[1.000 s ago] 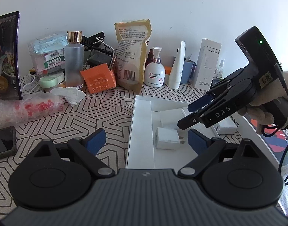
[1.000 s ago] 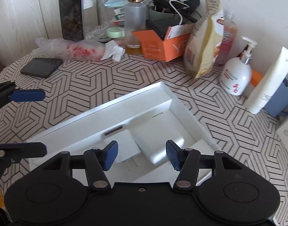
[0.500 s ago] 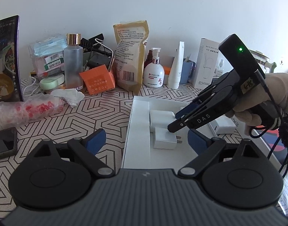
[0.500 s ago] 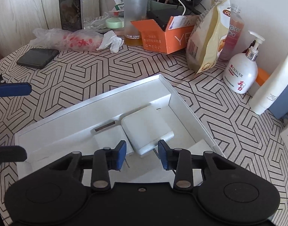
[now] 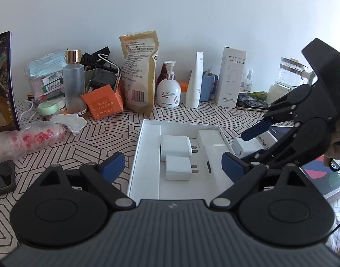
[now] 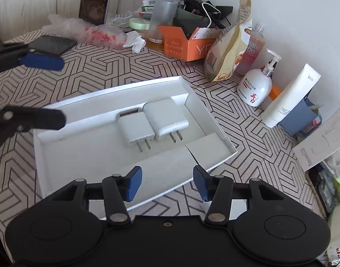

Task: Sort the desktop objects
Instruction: 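Lower the small charger beside the other charger and open the right gripper, then move the left gripper to the remaining white charger near the Redmi box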

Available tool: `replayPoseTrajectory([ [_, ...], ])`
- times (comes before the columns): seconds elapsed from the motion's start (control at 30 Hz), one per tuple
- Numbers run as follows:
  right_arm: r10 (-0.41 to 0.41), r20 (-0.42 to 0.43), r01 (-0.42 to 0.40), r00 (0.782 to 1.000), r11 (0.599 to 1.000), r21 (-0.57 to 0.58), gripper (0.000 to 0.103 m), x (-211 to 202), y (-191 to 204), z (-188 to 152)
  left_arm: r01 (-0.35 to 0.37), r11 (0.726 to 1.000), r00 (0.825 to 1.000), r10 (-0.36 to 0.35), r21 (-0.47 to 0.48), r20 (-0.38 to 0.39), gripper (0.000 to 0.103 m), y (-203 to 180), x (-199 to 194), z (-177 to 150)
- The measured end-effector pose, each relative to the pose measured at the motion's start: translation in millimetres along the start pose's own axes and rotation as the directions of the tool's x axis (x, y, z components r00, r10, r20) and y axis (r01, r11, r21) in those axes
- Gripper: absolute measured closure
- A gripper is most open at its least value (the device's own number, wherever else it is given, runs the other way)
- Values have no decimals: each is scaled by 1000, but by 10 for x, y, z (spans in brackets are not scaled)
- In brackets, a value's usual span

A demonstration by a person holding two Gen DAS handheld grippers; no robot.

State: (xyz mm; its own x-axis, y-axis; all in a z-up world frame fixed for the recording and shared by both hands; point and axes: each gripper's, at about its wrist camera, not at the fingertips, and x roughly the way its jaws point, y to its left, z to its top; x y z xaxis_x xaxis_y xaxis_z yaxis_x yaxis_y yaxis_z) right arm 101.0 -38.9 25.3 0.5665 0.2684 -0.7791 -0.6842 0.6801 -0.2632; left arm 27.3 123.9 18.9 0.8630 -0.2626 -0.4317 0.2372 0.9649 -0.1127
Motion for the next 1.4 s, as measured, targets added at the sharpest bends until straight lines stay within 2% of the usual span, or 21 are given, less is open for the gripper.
replayPoseTrajectory([
  [0.17, -42, 36, 41, 998, 999, 11, 37, -291, 53, -235, 30, 1000, 1000, -30, -6, 6, 8, -222, 71, 102],
  [0.3, -68, 45, 67, 997, 998, 20, 37, -440, 60, -444, 107, 994, 994, -107, -24, 11, 8, -415, 121, 176],
  [0.53, -105, 78, 100, 991, 993, 65, 35, -652, -102, -717, 128, 992, 991, -128, -5, -28, 8, -783, 316, 201],
  [0.77, -111, 142, 89, 984, 984, 153, 34, -815, -264, -1100, 155, 988, 987, -154, 21, -54, 8, -1175, 517, 284],
  [0.93, -93, 212, 42, 973, 971, 234, 34, -843, -411, -1405, 185, 979, 981, -189, -87, -41, 8, -1295, 696, 359],
  [1.07, -64, 206, 13, 976, 970, 242, 34, -786, -586, -1479, 146, 988, 986, -149, -45, -76, 9, -1487, 901, 398],
  [1.13, -52, 205, -3, 977, 966, 259, 34, -748, -724, -1502, 123, 992, 987, -124, -17, -104, 12, -1567, 1019, 401],
  [1.23, -44, 211, -23, 976, 952, 305, 34, -684, -931, -1544, 98, 995, 985, -93, 23, -148, 20, -1658, 1194, 390],
  [1.3, -27, 229, -56, 973, 935, 350, 34, -644, -1074, -1572, 77, 996, 981, -67, 49, -180, 30, -1688, 1317, 380],
  [1.4, -2, 269, -118, 963, 895, 431, 34, -595, -1233, -1615, 40, 999, 975, -44, -23, -218, 29, -1624, 1503, 412],
])
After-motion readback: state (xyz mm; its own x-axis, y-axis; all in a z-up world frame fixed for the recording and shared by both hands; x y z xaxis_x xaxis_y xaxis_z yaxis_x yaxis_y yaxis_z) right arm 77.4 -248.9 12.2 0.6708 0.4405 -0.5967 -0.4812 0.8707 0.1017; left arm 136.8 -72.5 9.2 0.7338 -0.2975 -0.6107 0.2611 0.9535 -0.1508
